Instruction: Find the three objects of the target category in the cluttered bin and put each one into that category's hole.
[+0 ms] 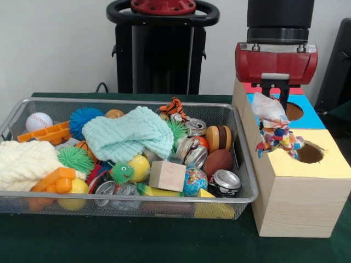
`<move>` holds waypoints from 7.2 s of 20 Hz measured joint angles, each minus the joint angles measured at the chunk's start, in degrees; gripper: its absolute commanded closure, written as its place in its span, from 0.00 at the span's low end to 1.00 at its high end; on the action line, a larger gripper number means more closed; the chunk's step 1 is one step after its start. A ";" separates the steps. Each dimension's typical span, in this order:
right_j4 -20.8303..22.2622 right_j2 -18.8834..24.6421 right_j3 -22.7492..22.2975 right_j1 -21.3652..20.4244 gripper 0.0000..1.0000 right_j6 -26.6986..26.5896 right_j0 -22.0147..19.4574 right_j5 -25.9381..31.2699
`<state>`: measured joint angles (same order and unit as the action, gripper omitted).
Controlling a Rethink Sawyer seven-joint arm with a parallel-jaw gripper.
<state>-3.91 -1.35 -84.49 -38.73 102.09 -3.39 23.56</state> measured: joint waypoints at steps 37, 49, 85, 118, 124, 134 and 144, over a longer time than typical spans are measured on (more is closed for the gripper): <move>-3.77 0.06 -4.79 5.71 1.00 0.05 4.34 -8.77; -7.73 0.05 -6.93 5.03 1.00 0.05 7.12 -8.77; -10.87 -3.07 -7.25 7.09 1.00 0.05 9.03 -8.61; -11.43 -3.08 -9.62 4.55 0.00 0.05 7.89 -7.94; -12.21 -3.08 -10.37 3.90 0.00 0.05 7.89 -7.70; -12.94 -3.08 -10.59 2.79 0.00 0.05 7.88 -5.68; -13.39 -3.08 -11.43 1.32 0.00 0.05 7.71 -5.30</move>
<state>-17.30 -4.43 -95.92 -37.41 102.13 4.31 18.26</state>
